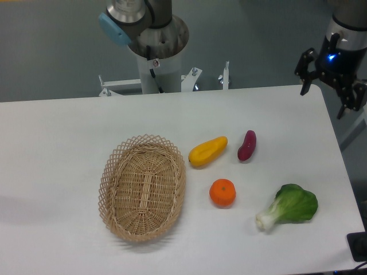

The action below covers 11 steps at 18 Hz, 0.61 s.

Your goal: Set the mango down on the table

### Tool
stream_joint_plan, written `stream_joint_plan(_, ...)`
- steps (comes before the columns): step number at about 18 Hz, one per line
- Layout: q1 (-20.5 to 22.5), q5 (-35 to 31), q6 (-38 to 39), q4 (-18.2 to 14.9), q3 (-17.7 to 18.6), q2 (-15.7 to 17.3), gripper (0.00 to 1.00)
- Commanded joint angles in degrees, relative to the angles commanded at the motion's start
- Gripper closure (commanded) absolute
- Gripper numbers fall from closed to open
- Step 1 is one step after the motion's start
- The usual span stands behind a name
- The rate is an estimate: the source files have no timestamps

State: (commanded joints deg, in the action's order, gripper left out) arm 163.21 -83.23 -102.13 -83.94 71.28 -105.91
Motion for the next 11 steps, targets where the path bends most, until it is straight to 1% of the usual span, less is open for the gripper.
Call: stream_joint_plan(11,-0.1,-0.1,-0.2,0.2,0.4,0.3,0.00)
